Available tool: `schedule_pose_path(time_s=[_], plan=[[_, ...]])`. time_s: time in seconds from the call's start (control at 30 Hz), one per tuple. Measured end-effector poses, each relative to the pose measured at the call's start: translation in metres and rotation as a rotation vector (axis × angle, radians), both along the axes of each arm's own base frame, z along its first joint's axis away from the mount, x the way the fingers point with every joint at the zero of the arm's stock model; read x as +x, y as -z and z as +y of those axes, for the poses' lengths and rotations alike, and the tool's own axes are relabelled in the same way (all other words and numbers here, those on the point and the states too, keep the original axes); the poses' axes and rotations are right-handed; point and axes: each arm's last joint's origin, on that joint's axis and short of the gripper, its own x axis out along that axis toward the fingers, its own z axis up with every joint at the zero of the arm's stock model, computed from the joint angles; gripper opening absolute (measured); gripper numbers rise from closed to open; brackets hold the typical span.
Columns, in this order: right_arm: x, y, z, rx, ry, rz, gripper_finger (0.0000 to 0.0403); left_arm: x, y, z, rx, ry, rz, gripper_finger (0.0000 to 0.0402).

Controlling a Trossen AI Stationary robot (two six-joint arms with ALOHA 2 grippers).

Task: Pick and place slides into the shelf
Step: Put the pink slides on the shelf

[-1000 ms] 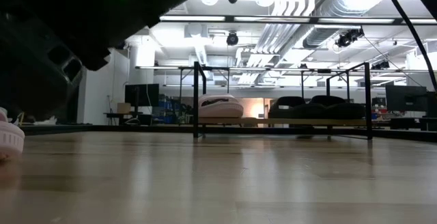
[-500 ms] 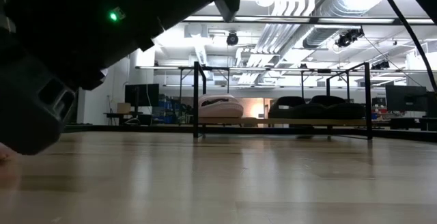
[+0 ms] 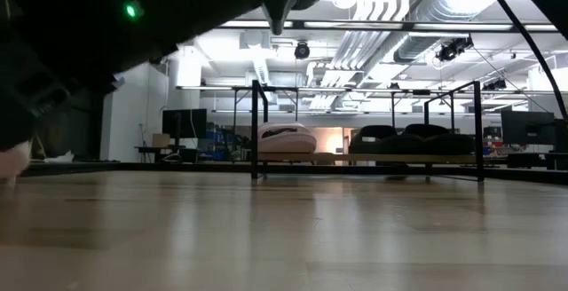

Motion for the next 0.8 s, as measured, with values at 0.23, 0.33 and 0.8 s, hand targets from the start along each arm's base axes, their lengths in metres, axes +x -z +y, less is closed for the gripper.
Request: schedule_pose_path(time_s=[0.23, 0.33, 0.8], plan=[[0.0, 0.009, -0.005, -0.017, 0.007, 0.052, 0.0151, 0.0, 0.0, 0.0, 0.006, -0.01, -0.001, 0.0168], [0.002, 0.014, -0.004, 0.0, 0.007, 0.034, 0.0151, 0.0, 0.0, 0.0, 0.005, -0.01, -0.001, 0.0168], [0.004, 0.019, -0.006, 0.068, 0.039, 0.015, 0.0151, 0.0, -0.001, 0.0, 0.005, -0.01, -0.007, 0.0168]])
